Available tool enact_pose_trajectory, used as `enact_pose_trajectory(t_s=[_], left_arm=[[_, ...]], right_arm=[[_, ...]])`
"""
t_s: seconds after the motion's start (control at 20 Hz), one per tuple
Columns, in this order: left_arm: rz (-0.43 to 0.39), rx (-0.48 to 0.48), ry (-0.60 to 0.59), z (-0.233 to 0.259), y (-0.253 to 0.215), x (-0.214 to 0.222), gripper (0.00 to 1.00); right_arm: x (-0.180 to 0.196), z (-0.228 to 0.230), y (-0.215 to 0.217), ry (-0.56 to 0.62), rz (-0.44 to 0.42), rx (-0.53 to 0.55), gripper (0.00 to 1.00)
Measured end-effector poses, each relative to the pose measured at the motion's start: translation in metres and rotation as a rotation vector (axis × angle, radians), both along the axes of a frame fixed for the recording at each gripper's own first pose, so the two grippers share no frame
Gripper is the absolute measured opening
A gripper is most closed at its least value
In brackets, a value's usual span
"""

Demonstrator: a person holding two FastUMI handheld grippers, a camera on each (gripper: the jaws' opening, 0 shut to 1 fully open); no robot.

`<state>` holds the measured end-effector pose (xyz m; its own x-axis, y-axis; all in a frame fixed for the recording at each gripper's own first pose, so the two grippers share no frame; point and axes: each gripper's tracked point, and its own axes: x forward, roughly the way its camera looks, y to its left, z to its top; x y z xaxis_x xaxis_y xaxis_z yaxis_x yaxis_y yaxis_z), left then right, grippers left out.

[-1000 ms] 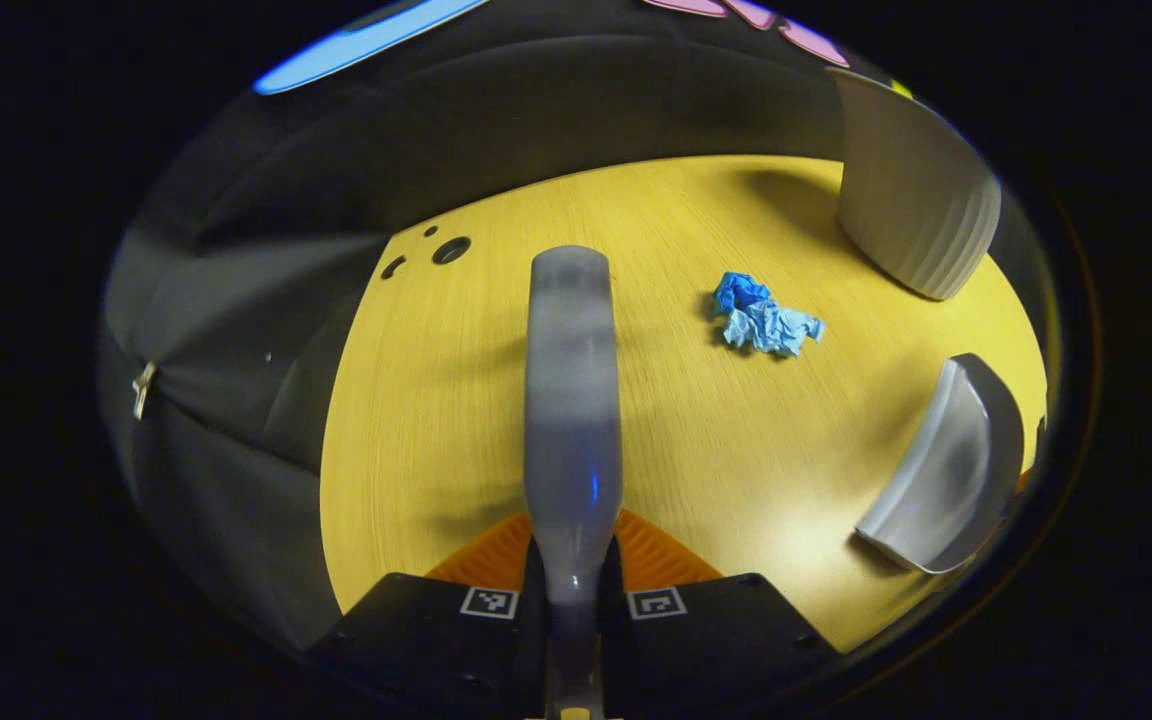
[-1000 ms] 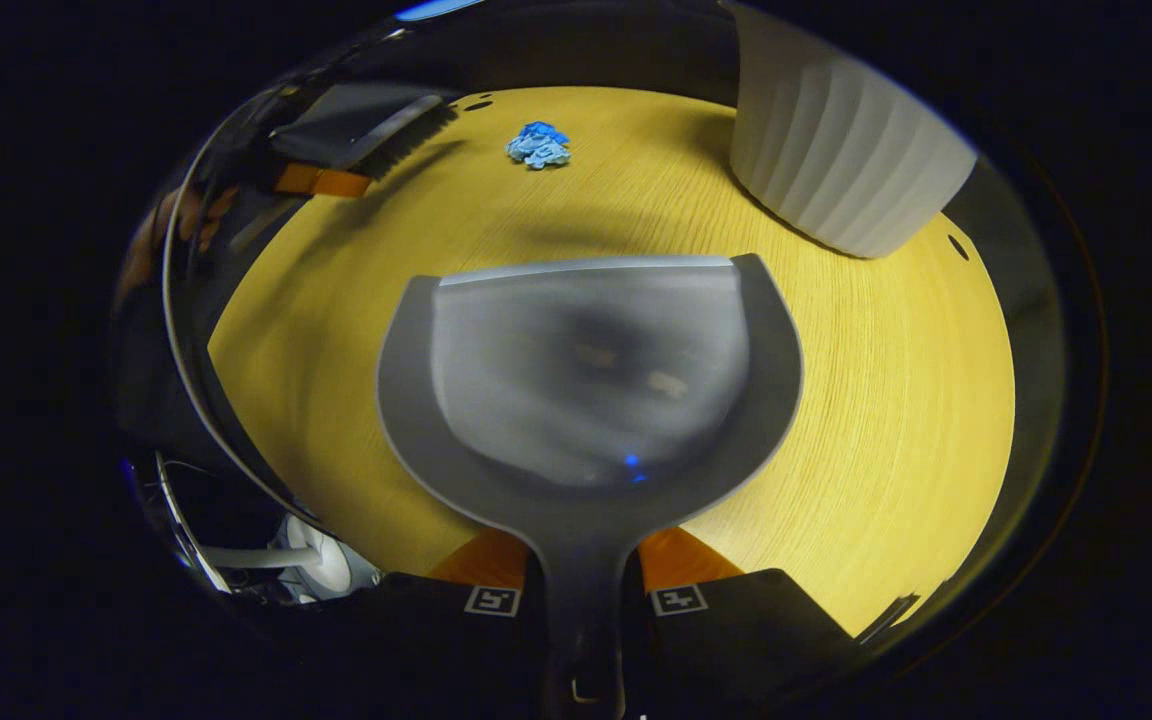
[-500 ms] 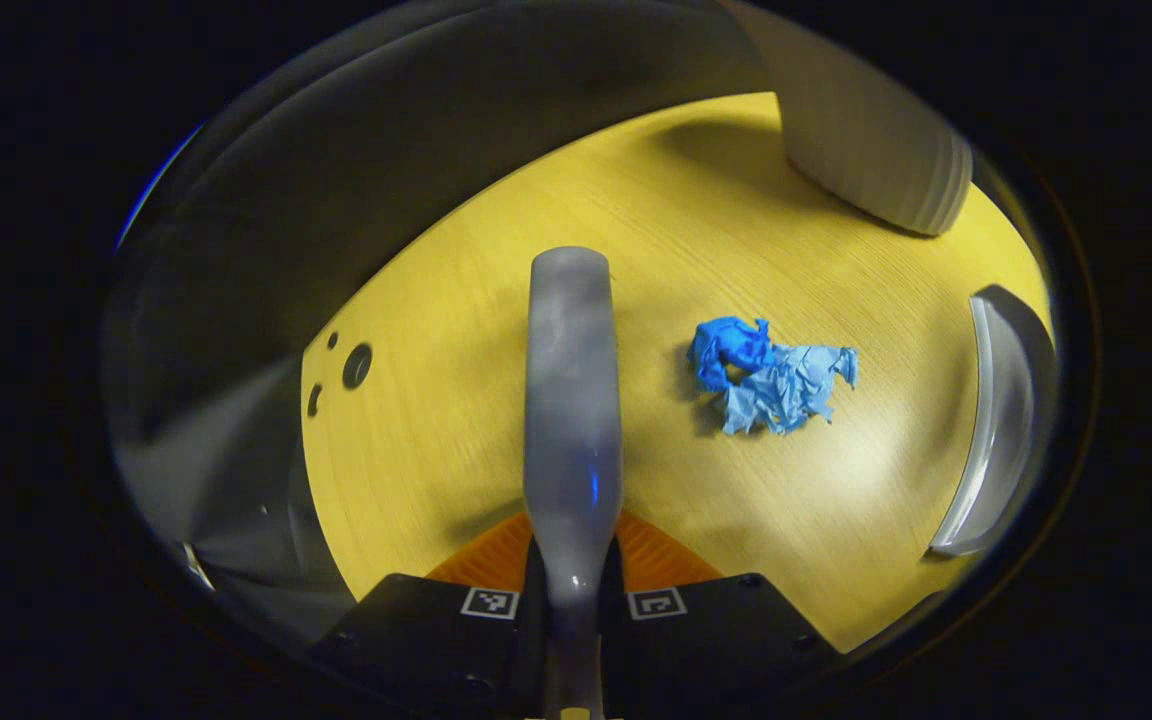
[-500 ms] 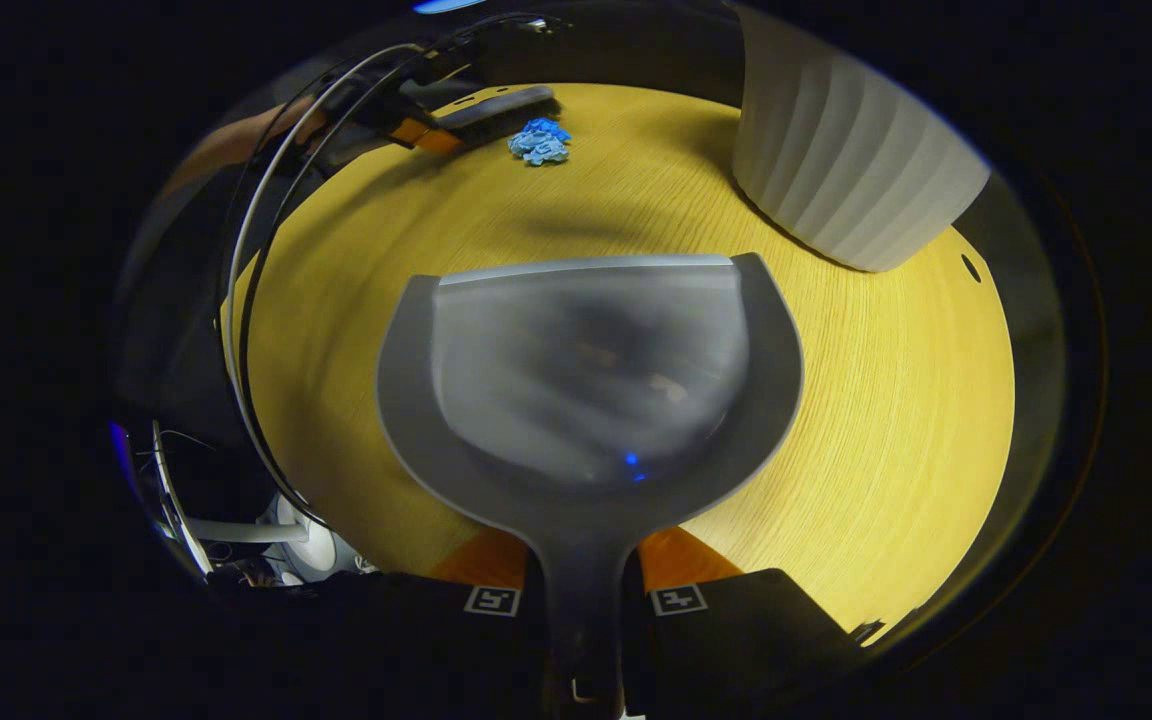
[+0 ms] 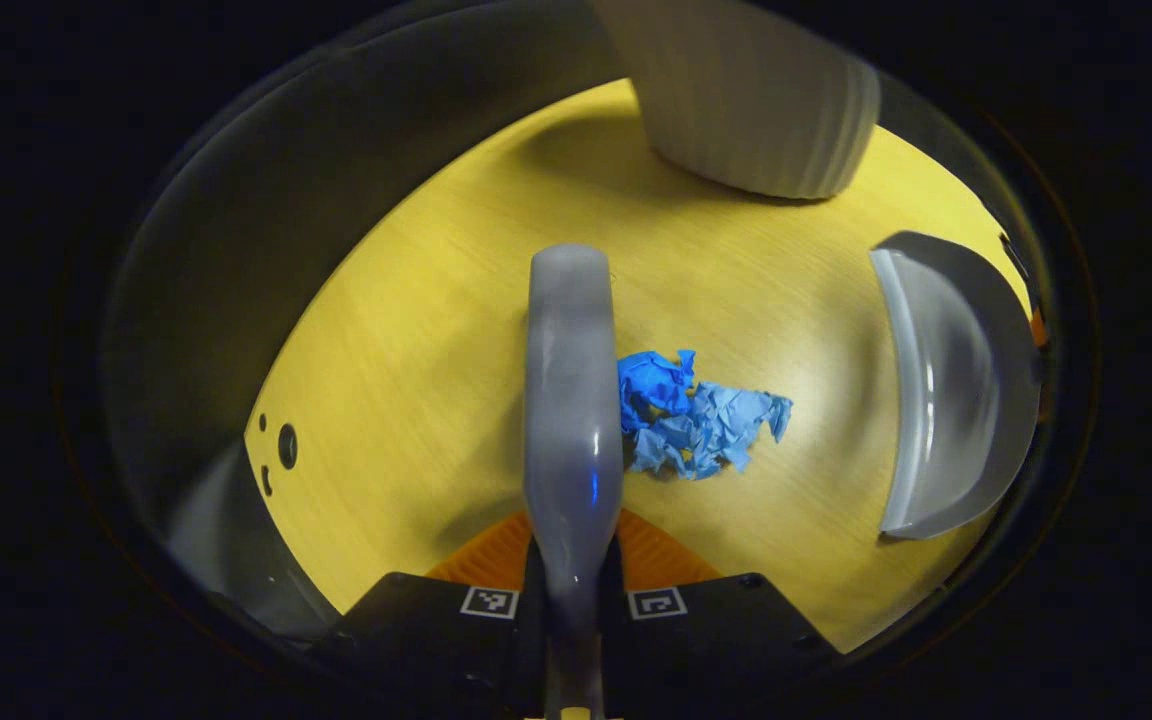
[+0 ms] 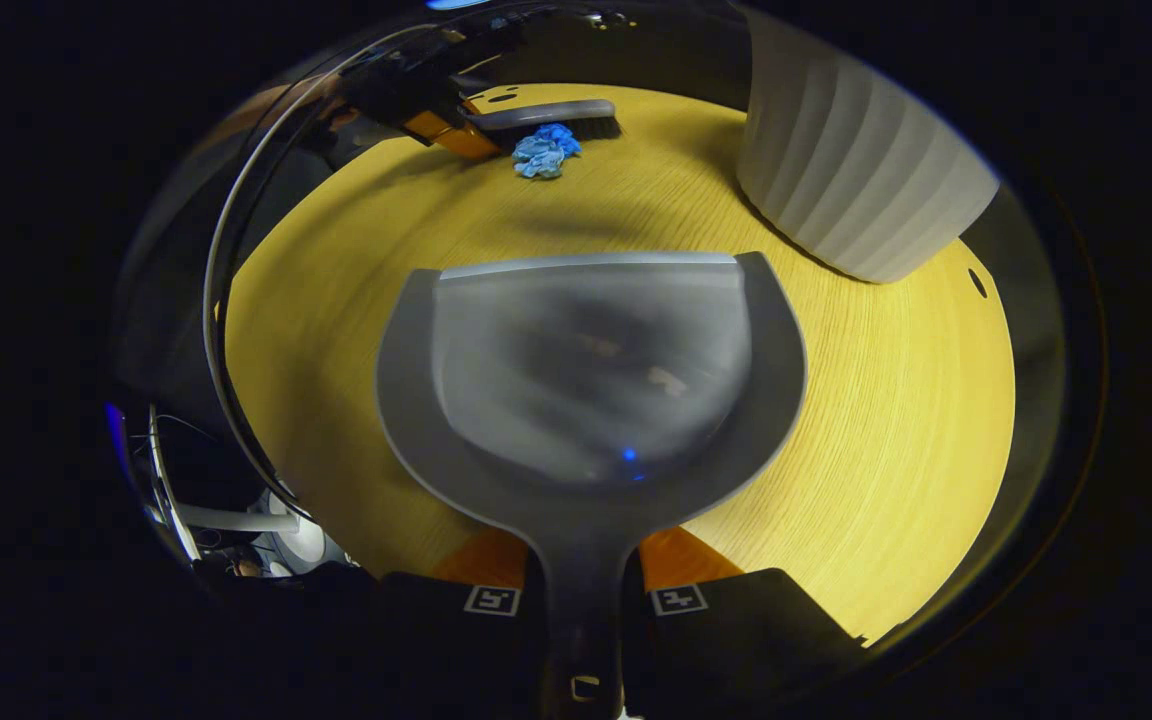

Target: Pick up the small broom and dustpan from the desktop, sweep the trash into the dustpan with the broom, and then empty the trash into the garbage bin.

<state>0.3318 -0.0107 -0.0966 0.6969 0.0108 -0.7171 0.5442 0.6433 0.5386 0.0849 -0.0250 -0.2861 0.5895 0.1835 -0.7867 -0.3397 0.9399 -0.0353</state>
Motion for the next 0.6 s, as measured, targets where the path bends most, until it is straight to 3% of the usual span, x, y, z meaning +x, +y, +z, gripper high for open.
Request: enact_pose_trajectory(t_s=[0.45, 0.6], left_arm=[[0.008, -0.213, 0.207, -0.051, -0.071, -0.088, 0.25], [-0.016, -0.235, 0.296, -0.060, -0.098, -0.123, 0.26]], right_arm=[[0.000, -0.007, -0.005, -0.017, 0.033, -0.004, 0.32], [-0.001, -0.012, -0.007, -0.029, 0.061, -0.005, 0.32]])
